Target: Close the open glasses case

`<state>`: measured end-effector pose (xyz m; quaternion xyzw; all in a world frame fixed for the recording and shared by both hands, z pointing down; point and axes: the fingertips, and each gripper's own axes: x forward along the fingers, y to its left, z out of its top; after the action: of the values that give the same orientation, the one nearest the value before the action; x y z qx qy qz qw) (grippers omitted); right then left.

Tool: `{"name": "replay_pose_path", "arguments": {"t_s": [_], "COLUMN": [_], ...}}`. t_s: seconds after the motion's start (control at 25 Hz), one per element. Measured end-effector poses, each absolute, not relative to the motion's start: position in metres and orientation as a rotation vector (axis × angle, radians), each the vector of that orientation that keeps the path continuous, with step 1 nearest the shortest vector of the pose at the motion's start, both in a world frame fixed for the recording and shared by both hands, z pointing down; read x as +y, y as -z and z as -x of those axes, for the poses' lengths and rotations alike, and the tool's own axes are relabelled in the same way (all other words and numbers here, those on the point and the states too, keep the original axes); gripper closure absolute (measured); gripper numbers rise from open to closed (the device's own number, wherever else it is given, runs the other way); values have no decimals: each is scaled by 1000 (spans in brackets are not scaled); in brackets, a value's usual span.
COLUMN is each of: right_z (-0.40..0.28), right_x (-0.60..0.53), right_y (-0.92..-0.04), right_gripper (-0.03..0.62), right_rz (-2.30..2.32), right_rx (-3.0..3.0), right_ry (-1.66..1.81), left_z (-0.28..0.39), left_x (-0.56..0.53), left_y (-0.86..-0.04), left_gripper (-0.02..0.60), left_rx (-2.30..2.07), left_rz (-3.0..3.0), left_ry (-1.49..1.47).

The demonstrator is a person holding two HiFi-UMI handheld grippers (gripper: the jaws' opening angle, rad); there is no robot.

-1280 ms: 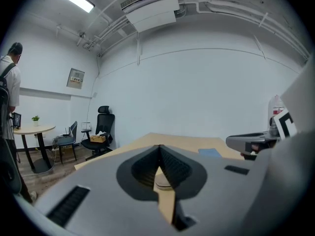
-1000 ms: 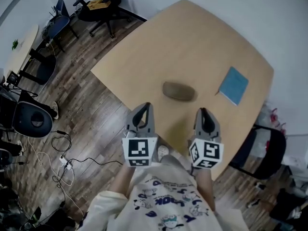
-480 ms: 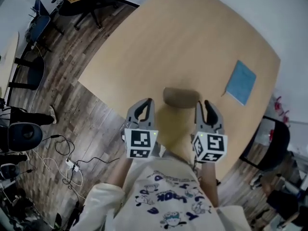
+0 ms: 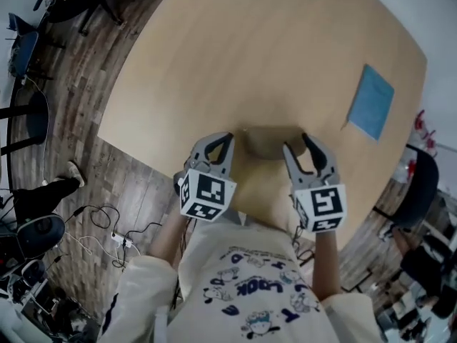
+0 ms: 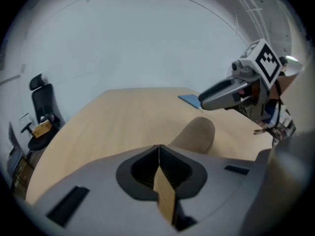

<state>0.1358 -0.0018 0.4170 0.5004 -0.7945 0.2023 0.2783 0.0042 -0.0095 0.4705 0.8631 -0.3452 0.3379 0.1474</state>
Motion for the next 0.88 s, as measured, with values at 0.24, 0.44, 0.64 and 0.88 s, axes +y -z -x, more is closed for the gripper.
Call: {"name": "replay_pose_path", "arguments": {"t_s": [0.24, 0.44, 0.64, 0.88], "right_z": [-118, -118, -117, -117], "right_x": [11, 10, 27, 32], "right_y": [-431, -433, -449, -466], "right_gripper": [393, 382, 377, 363], "right_rz": [-941, -656, -450, -310], "right_rx": [-2122, -2043, -1995, -1974], "right_ry": [-483, -396, -362, -343], "left_z": [-24, -32, -35, -45], "left_x": [-1, -9, -4, -4], "left_y": [-489, -497, -511, -520], "left_gripper": [481, 463, 463, 463], "left_rx": [-494, -235, -55, 185], "left_rz": [-2632, -2728, -2766, -2808], "left_ry": [-1146, -1331, -1467, -1550]}}
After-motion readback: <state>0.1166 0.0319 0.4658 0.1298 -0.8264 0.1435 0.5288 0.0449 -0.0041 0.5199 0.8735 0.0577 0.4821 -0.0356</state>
